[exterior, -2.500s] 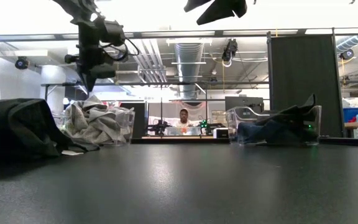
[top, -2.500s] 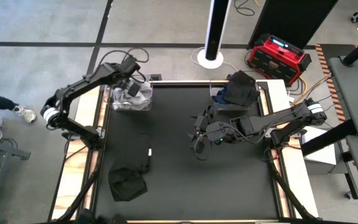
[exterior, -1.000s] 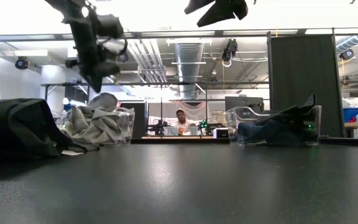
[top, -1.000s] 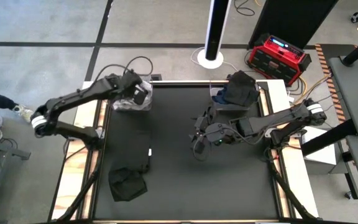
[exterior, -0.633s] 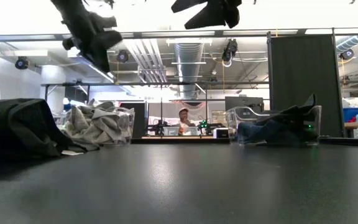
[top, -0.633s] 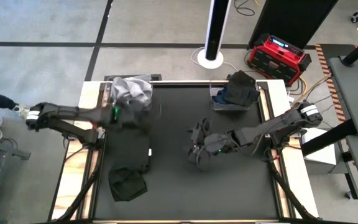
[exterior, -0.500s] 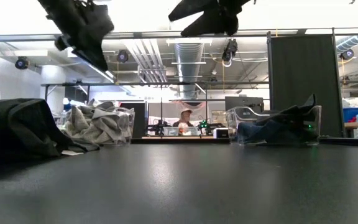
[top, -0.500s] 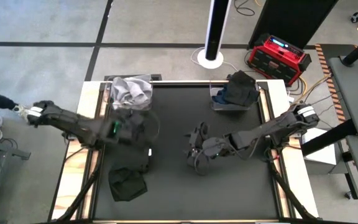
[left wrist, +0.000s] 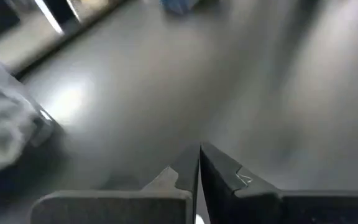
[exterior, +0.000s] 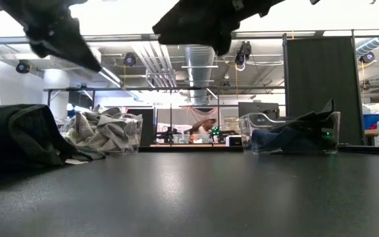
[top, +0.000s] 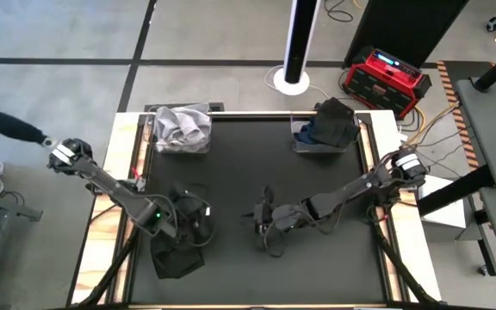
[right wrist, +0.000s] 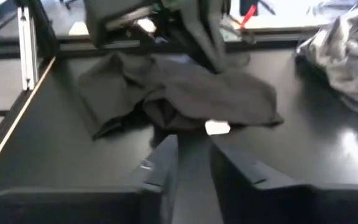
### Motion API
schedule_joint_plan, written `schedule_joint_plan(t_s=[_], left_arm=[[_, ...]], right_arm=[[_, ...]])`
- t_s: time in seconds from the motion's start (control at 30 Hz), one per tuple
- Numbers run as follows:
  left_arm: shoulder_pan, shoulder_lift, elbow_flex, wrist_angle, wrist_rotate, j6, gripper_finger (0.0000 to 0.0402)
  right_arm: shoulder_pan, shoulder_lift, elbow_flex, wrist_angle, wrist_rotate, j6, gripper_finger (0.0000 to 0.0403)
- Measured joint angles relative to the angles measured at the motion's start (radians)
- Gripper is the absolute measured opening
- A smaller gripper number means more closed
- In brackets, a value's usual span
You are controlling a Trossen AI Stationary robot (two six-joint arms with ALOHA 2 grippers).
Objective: Sort towels by color in basket
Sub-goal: Put the black towel into the right transparent bin
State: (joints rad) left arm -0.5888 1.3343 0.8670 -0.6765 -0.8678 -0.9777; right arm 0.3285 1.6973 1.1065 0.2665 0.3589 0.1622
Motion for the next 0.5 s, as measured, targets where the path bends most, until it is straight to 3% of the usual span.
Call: schedule_joint_plan(t_s=[0.27, 0.5], left_arm=[[-0.057, 0.079, 0.009, -0.001, 0.344, -0.06, 0.0], [-0.099, 0.164, 0.115, -0.049, 0.419, -0.027, 0.0]], right_arm=[[0.039, 0.019, 0.0, -0.081, 0.001, 0.021, 0.0019], [0.058, 0.015, -0.001, -0.082, 0.008, 0.001, 0.0016]])
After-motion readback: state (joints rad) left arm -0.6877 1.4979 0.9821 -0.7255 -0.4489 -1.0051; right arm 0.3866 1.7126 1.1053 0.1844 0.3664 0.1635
